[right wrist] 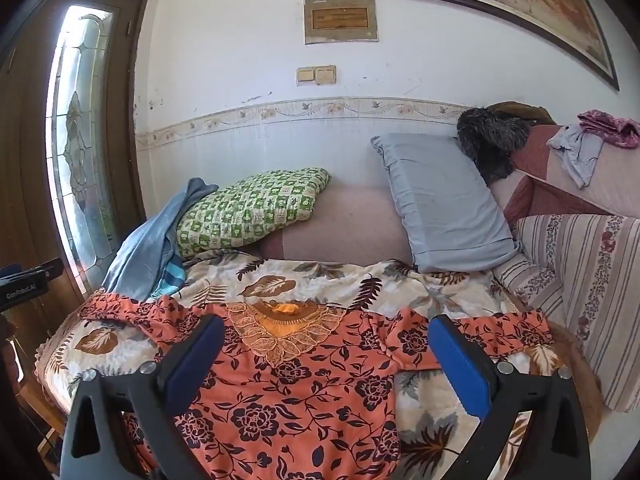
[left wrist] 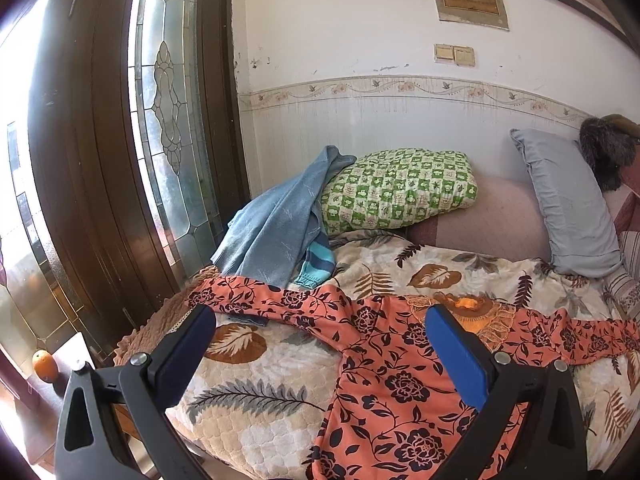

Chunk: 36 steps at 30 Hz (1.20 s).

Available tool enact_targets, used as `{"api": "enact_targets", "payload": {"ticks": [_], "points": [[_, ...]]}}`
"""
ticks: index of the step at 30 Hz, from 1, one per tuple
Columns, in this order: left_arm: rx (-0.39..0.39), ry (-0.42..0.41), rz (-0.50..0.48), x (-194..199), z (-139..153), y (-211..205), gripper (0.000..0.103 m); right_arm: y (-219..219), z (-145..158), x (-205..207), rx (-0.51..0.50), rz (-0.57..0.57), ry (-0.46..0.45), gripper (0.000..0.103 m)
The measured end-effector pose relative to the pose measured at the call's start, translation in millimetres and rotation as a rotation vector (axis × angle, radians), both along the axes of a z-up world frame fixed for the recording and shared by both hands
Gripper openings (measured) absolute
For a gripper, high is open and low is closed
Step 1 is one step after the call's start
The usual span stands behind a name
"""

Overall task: Fold small clothes
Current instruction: 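Move both grippers over the spread orange floral top toward its hem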

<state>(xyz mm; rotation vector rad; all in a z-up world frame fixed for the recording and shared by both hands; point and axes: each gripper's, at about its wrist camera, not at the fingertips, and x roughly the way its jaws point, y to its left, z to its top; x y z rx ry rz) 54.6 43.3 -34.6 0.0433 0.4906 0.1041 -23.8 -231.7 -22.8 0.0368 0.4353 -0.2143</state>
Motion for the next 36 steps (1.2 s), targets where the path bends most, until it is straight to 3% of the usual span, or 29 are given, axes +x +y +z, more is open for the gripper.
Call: {"api": "enact_targets", "payload": {"ticks": [18, 36], "points": [[0.023, 0.036, -0.027, 11, -11, -14, 0.103, -28, -6, 2, 0.048, -0.054, 0.016, 0.103], [0.026, 0.050, -0.037, 13, -15, -18, 0.103, -17, -10, 10, 0.053, -0.027, 0.036, 0.103]]}}
